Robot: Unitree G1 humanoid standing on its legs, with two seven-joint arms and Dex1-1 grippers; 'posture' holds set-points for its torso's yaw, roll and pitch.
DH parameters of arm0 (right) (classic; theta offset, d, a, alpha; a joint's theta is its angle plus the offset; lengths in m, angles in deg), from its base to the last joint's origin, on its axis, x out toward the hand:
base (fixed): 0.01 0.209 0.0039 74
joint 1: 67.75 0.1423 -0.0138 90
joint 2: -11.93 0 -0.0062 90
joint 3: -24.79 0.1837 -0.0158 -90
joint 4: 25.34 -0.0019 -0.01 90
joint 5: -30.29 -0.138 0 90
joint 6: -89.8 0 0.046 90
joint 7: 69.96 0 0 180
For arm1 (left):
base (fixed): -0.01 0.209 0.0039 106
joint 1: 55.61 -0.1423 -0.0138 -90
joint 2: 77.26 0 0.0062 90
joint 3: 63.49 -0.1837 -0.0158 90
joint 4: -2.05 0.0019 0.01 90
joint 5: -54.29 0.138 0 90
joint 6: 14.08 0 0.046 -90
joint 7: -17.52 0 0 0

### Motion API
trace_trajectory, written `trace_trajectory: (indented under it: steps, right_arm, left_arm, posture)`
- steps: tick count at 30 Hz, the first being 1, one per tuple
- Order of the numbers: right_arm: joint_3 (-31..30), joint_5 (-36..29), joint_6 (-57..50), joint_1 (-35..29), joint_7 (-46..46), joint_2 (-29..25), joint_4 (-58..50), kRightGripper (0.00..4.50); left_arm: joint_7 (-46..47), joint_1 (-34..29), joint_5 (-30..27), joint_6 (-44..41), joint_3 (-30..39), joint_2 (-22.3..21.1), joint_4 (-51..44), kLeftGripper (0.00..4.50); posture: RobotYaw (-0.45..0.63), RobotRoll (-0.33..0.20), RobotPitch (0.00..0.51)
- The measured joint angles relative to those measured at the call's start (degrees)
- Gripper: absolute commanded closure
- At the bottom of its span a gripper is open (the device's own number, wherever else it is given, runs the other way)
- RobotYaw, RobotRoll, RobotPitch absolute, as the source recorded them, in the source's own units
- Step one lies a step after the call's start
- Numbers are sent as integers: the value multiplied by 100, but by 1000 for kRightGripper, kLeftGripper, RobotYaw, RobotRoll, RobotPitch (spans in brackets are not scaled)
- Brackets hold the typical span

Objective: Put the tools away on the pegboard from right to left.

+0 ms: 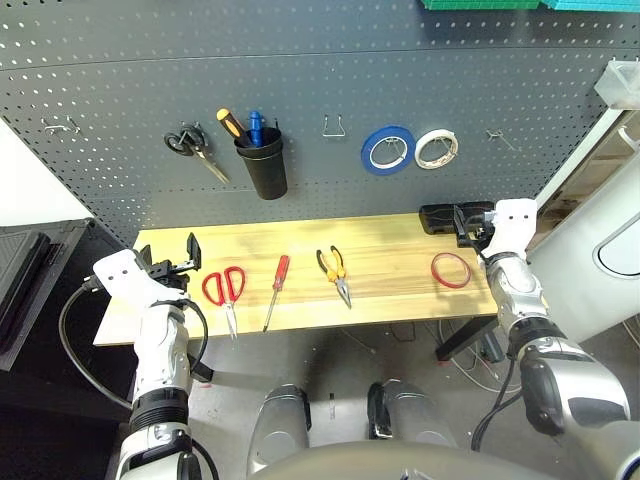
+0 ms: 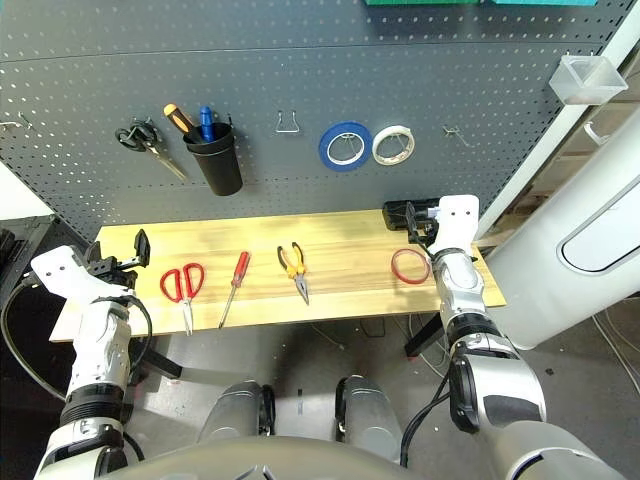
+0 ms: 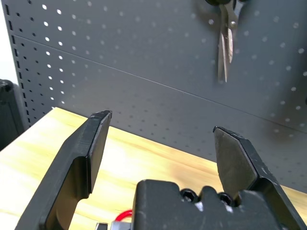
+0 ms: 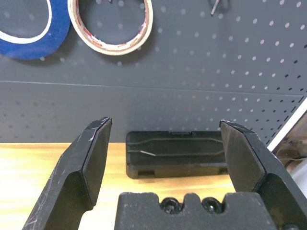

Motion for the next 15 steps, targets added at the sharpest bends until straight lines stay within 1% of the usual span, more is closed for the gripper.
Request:
trace_trajectory:
  steps: [2, 7, 10, 15]
  right_arm:
    - [-2, 0, 0, -89, 0, 18, -13, 0]
    - [-7, 6, -11, -444, 7, 4, -407, 0]
    - [-5, 5, -111, -511, 19, -43, -588, 0]
    - [-19, -15, -668, -527, 17, -118, -891, 0]
  left_arm:
    - [-15, 5, 0, -12, -12, 14, 1, 27]
    - [-48, 100, 1, -20, -77, 47, 32, 27]
    - [-78, 138, 2, -27, -125, 68, 46, 27]
    - [-214, 138, -4, -128, -201, 59, 39, 27]
  posture:
    - [13, 0, 0]
    - [-13, 0, 0]
    - [-9, 0, 0]
    - [-3, 0, 0]
